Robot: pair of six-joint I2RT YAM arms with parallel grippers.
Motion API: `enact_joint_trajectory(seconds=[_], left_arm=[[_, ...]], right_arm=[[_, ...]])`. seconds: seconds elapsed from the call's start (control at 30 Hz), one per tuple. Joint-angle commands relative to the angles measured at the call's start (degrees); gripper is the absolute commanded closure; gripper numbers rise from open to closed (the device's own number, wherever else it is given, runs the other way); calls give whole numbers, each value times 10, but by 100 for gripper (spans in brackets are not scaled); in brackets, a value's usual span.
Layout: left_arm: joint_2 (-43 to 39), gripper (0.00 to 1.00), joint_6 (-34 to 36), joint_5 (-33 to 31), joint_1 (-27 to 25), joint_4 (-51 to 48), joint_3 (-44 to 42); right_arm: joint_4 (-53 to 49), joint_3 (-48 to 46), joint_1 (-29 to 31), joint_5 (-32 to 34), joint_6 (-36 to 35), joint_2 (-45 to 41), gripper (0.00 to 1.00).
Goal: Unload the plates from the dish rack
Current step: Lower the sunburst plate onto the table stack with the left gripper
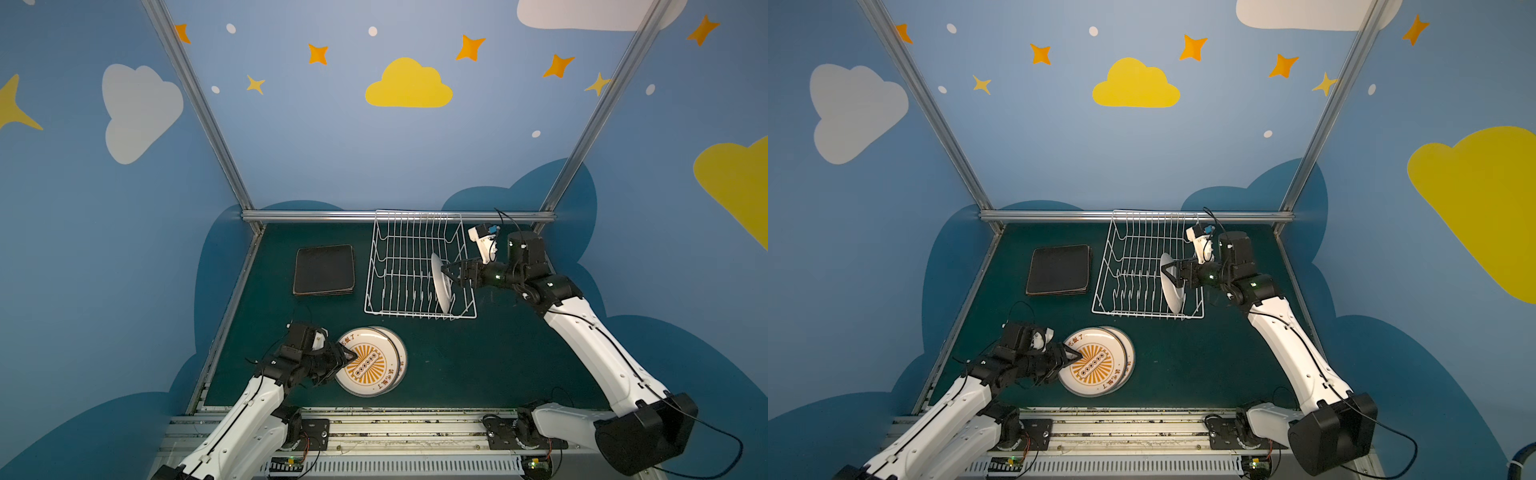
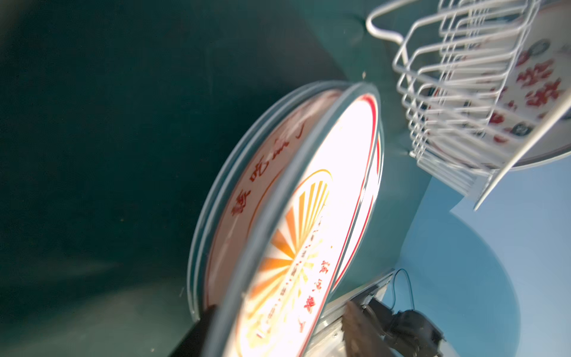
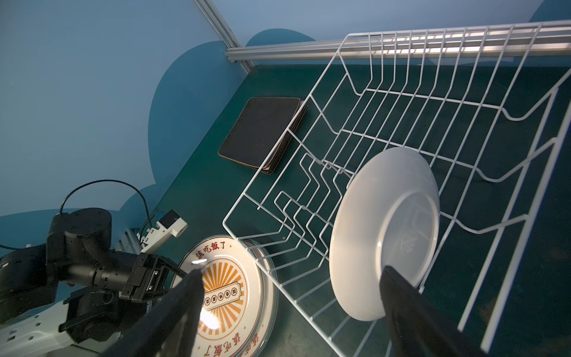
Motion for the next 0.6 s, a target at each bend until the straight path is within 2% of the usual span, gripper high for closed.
enact_joint_trajectory(seconds=[0.0,0.07,0.23,0.33,0.57], left_arm=[[9,22,22,-18,-3,-30,32],[17,14,25,-23,-4,-36,42],[42,4,29,-30,-8,-37,55],[57,1,35,-37,-11,-46,64],[82,1,35,-40,-16,-26,71]], right_arm=[[1,5,4,3,2,-4,12],[2,3,4,3,5,-4,12],[5,2,5,3,10,-2,12],[5,3,5,4,10,-1,12],[-1,10,6,5,8,4,11]])
